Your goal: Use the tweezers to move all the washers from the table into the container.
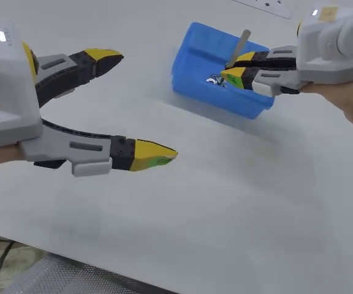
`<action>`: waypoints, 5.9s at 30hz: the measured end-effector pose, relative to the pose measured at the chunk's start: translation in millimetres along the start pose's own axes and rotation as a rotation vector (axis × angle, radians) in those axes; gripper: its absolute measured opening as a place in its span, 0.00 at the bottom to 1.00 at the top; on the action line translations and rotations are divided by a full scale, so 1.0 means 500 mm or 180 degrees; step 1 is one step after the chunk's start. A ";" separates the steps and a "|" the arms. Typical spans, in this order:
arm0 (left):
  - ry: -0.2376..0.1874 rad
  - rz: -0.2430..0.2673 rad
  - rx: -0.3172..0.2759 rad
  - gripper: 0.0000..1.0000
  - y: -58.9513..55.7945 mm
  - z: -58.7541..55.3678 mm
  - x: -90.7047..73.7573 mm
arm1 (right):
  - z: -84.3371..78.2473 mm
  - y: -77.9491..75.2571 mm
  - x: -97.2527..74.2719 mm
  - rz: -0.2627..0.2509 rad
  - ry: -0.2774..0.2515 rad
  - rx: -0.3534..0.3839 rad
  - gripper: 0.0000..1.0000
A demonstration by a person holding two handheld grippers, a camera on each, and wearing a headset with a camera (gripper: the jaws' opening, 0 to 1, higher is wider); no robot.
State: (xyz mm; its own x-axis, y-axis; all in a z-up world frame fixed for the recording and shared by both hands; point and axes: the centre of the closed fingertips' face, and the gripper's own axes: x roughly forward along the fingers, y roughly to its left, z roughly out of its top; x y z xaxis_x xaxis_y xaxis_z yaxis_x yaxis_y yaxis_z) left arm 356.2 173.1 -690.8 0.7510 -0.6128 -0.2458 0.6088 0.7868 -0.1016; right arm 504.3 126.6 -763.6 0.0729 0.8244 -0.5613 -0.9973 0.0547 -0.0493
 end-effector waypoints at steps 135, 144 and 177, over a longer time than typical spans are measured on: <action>0.1400 -0.1457 0.1031 0.07 -0.032 -0.185 0.163 | -0.113 0.236 -0.039 0.0668 0.0815 -0.0505 0.08; 0.1438 -0.1439 0.0992 0.11 -0.037 -0.184 0.158 | -0.116 0.235 -0.042 0.0653 0.0864 -0.0522 0.11; 0.0482 -0.0420 0.0511 1.00 0.000 0.035 -0.010 | 0.017 0.196 -0.277 -0.0387 -0.0035 -0.0205 0.64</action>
State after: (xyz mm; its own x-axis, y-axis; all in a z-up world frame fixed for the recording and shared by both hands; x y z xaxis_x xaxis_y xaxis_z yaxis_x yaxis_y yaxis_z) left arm 356.8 174.7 -672.9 0.6228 -0.6820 -0.3834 0.7409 0.6715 0.0091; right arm 396.4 22.8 -683.6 0.1928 0.8200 -0.5389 -0.9784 0.1186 -0.1694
